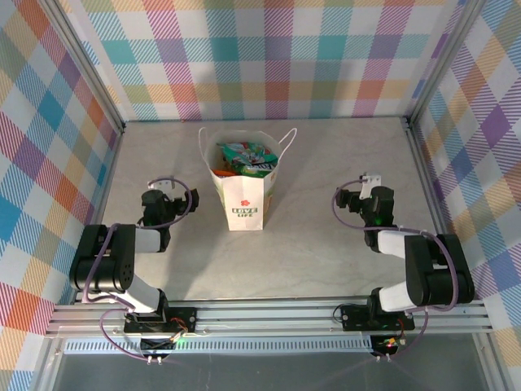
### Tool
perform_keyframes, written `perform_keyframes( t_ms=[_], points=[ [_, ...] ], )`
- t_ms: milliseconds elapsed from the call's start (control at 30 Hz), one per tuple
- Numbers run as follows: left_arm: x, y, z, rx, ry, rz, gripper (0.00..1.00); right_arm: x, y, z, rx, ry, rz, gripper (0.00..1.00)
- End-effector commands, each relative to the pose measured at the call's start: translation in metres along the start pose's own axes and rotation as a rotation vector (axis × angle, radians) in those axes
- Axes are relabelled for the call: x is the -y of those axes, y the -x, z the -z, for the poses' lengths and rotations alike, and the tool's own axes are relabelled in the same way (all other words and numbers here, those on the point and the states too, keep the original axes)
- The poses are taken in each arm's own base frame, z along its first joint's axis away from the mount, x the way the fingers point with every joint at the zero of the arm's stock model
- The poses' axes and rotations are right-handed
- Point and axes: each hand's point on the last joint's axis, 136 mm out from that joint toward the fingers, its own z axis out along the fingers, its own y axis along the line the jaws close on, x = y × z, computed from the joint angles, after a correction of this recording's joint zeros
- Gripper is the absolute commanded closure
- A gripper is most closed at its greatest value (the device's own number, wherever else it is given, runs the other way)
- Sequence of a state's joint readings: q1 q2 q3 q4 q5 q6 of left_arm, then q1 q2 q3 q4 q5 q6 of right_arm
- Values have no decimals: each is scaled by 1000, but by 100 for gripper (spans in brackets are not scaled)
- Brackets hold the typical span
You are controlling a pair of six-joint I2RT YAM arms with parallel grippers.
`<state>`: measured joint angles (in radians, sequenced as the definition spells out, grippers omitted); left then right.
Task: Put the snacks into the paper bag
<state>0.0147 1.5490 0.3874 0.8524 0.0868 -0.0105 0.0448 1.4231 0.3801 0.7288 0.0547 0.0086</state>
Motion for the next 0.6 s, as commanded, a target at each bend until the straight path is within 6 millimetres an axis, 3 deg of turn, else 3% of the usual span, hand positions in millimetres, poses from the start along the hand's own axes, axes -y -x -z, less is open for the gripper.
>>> perform_keyframes(
  t_ms=[0, 100, 567],
  points=[
    [7, 3, 2, 58, -31, -35, 0, -7, 14, 2, 72, 46, 33, 1],
    [6, 3, 0, 49, -22, -33, 0, -15, 6, -5, 65, 96, 63, 1],
    [4, 2, -8, 3, 37, -53, 0, 1, 0, -17, 16, 55, -9, 1]
  ],
)
